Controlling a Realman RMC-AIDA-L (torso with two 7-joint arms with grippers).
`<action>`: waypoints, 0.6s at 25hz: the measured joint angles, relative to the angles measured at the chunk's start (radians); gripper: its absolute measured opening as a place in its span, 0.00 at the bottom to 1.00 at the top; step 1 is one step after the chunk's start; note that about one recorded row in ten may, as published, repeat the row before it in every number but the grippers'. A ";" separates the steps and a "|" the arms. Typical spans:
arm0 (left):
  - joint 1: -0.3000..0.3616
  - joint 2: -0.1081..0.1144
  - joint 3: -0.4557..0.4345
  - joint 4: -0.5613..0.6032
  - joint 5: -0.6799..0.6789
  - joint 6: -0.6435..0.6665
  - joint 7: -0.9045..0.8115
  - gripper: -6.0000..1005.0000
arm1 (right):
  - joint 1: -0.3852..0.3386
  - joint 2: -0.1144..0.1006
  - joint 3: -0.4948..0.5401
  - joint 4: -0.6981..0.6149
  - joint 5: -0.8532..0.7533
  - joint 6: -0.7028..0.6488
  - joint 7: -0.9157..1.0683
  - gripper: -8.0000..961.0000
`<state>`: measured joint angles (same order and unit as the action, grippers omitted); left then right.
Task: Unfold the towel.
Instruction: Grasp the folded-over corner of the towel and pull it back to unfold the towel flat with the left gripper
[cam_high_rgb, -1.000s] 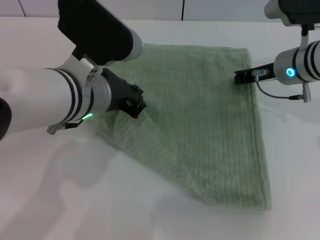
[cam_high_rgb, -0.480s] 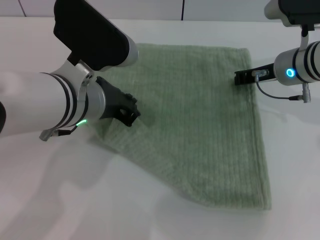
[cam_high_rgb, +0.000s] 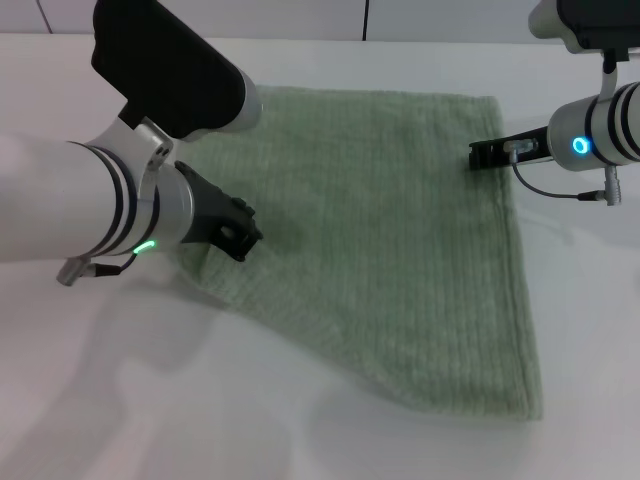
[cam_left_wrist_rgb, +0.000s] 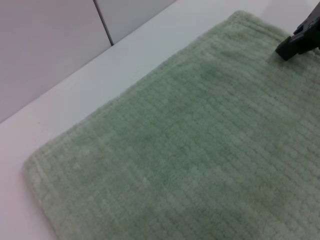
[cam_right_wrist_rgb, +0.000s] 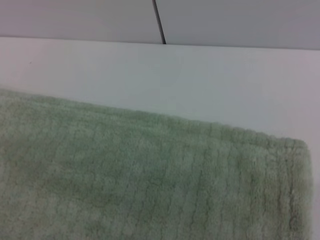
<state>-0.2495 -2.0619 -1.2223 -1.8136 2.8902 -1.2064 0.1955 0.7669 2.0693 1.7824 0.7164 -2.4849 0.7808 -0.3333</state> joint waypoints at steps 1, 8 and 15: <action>0.000 0.000 -0.003 -0.003 0.000 -0.004 0.001 0.06 | 0.000 0.000 0.000 0.000 0.000 0.000 0.000 0.01; 0.000 0.001 -0.032 -0.015 0.000 -0.052 0.002 0.06 | 0.000 0.000 0.000 0.000 0.000 -0.001 0.001 0.01; 0.008 0.002 -0.046 -0.027 0.000 -0.085 -0.004 0.06 | 0.000 0.000 0.000 0.000 0.000 -0.001 0.001 0.01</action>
<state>-0.2417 -2.0601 -1.2682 -1.8407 2.8900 -1.2912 0.1920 0.7670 2.0694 1.7824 0.7163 -2.4850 0.7793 -0.3328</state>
